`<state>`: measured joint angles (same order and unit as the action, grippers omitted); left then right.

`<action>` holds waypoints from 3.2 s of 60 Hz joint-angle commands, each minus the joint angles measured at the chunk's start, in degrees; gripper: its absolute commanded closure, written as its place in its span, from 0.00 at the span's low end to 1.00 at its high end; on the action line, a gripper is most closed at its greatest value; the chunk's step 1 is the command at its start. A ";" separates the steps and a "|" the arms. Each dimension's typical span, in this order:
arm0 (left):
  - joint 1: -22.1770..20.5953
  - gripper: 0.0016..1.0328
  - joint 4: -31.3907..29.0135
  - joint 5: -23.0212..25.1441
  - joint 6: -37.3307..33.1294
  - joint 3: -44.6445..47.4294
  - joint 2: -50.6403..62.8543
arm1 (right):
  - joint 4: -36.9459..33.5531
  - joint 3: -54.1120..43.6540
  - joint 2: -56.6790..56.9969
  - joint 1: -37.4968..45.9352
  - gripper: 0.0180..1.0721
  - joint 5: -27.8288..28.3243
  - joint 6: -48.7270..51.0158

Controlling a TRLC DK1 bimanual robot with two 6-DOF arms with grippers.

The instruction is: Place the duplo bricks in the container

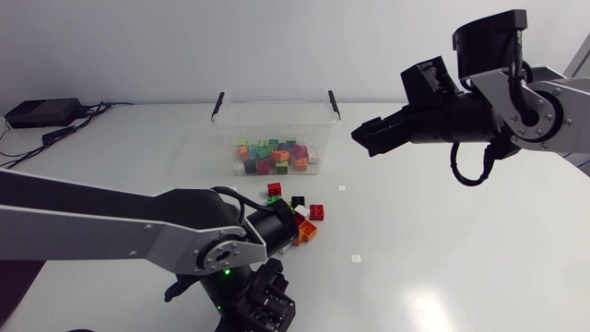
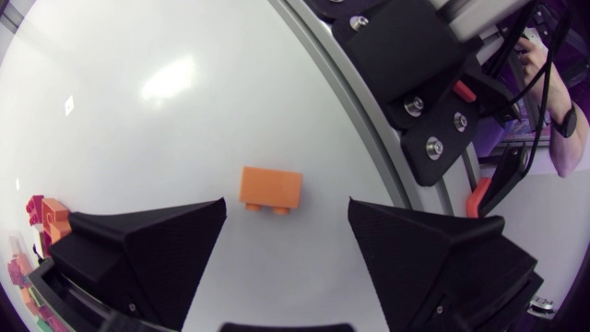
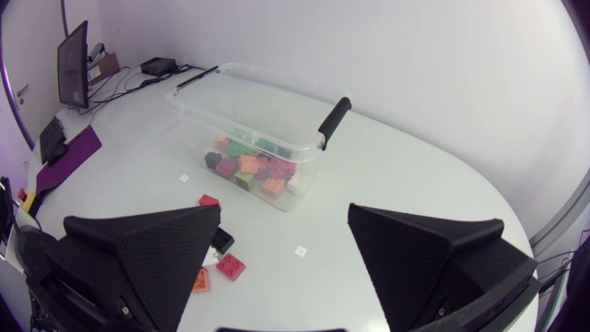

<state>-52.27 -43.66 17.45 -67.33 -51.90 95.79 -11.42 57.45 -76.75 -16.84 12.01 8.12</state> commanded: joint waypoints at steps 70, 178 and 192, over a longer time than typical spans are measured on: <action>-4.07 0.66 -3.01 -1.54 4.93 -6.55 7.75 | -5.45 -6.12 11.54 -1.62 0.05 -1.02 0.32; 32.50 0.97 33.55 -8.14 43.86 -42.23 13.02 | -10.82 11.28 -33.55 -13.57 0.08 -15.79 -19.72; 33.99 0.97 33.46 -9.19 46.68 -48.74 18.91 | -10.99 11.28 -33.90 -13.75 0.08 -15.88 -19.90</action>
<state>-18.72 -10.79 8.62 -22.87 -97.43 112.44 -21.47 67.92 -109.38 -30.28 -3.29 -10.35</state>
